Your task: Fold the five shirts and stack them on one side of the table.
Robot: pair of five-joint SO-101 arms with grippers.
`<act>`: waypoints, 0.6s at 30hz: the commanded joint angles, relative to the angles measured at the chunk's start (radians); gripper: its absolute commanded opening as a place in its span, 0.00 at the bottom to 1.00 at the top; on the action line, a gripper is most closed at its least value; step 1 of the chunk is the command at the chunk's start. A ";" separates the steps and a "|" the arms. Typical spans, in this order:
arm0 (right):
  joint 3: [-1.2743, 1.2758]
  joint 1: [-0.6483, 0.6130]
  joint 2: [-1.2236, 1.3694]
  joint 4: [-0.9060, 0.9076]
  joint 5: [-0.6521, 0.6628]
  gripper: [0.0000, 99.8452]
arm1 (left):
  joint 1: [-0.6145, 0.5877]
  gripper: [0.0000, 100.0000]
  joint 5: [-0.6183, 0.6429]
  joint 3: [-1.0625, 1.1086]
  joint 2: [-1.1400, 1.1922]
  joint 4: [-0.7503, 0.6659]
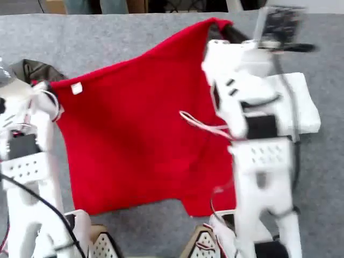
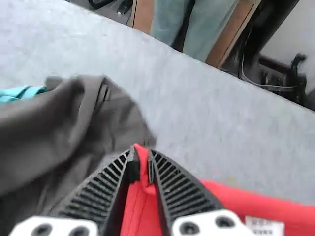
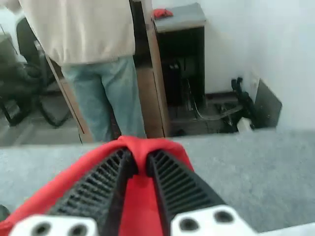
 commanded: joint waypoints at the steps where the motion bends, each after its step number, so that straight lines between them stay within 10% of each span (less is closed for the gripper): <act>1: 0.045 0.011 0.133 -0.341 0.000 0.01 | 0.005 0.03 -0.005 -0.059 0.180 -0.353; 11: -0.550 0.014 0.694 -0.345 -0.002 0.01 | 0.031 0.03 -0.003 -0.783 0.717 -0.143; 18: -0.984 0.018 0.970 0.002 -0.002 0.01 | 0.031 0.03 -0.003 -1.104 0.950 0.101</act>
